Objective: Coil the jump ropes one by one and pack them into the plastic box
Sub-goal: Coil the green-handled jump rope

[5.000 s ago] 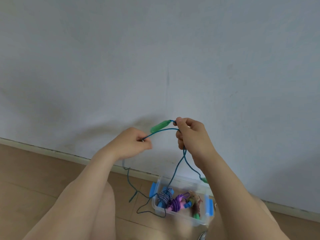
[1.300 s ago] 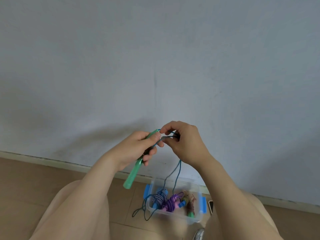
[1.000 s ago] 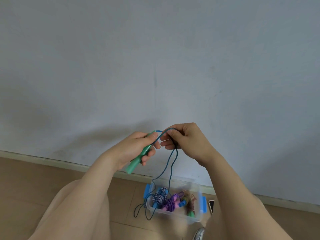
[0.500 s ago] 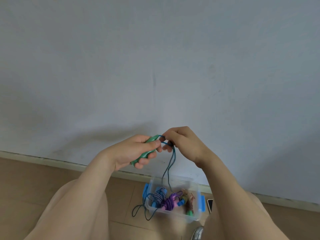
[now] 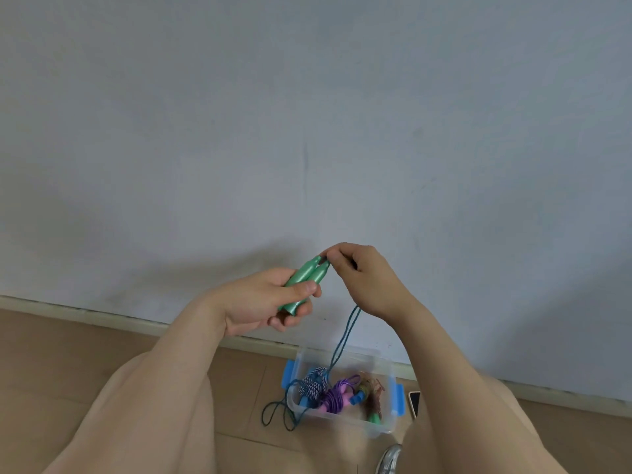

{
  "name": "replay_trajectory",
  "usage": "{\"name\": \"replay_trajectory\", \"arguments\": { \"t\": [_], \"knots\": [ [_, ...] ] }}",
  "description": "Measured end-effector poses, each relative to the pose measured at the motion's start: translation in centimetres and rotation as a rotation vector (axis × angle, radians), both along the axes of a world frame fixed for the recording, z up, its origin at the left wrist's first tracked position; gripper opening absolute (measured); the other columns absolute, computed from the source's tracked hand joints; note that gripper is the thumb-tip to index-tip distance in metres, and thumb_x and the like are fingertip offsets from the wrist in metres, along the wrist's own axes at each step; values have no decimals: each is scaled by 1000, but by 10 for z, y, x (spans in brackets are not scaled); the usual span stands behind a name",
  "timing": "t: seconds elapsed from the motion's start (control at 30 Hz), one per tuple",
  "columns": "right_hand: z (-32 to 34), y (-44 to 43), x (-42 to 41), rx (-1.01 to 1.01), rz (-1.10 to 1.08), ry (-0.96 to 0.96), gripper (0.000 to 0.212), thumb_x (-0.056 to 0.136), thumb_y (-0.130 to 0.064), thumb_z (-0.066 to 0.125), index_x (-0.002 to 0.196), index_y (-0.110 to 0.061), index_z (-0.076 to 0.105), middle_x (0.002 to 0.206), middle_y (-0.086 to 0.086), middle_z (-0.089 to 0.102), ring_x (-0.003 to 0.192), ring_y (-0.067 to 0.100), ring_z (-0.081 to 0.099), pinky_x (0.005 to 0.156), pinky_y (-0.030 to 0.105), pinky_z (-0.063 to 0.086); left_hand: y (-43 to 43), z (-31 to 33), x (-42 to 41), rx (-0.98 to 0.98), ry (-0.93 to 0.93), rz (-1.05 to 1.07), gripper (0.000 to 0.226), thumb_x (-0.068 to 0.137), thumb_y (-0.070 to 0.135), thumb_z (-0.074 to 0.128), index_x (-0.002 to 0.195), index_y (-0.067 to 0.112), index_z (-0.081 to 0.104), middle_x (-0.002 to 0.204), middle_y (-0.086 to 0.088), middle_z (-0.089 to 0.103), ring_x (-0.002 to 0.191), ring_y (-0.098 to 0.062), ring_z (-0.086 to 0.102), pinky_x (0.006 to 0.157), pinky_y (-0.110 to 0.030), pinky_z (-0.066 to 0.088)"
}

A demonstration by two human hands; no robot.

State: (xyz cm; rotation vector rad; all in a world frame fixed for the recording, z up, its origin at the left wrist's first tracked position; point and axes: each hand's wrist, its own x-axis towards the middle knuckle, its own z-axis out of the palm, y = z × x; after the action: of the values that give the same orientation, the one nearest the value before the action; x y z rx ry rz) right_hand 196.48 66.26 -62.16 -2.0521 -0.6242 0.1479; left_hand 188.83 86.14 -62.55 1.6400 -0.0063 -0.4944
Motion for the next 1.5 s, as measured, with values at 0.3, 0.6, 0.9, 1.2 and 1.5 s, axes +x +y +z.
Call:
{"name": "replay_trajectory", "arguments": {
  "t": [0.3, 0.6, 0.9, 1.2, 1.5],
  "knots": [
    [-5, 1, 3, -14, -102, 174, 39, 112, -28, 34, 92, -16, 66, 72, -3, 51, 66, 16, 47, 68, 32, 41, -4, 3, 3, -76, -177, 91, 14, 113, 22, 46, 111, 10, 53, 76, 1, 46, 65, -13, 42, 56, -25, 34],
    [-24, 27, -27, -643, 142, -272, 33, 102, -27, 43, 70, -16, 44, 70, 5, 46, 66, 31, 52, 52, 33, 29, -2, -41, 17, 1000, -411, -22, 11, 108, 22, 46, 99, 16, 46, 87, -5, 58, 81, -30, 60, 68, -41, 45],
    [-9, 2, -6, -399, 150, -224, 9, 82, -29, 78, 86, -21, 75, 66, -9, 65, 61, 3, 60, 60, 17, 46, -10, -47, 14, 1141, -346, -278, 37, 107, 27, 57, 142, 38, 54, 112, -2, 67, 100, -25, 64, 84, -38, 52],
    [1, -25, 12, 79, 79, 355, 18, 99, -12, 67, 93, -14, 84, 77, 9, 70, 68, 18, 55, 69, 31, 49, -6, -20, 10, 556, -583, 4, 9, 106, 31, 60, 110, 39, 61, 86, 14, 66, 73, -2, 59, 69, -20, 46],
    [-14, 9, -25, -321, 236, 219, 31, 102, -20, 49, 94, -11, 78, 66, 7, 59, 56, 18, 56, 51, 29, 56, -2, -38, 16, 1142, -529, 271, 6, 106, 29, 55, 102, 25, 56, 89, 3, 63, 80, -24, 60, 63, -36, 45]
  ]
}}
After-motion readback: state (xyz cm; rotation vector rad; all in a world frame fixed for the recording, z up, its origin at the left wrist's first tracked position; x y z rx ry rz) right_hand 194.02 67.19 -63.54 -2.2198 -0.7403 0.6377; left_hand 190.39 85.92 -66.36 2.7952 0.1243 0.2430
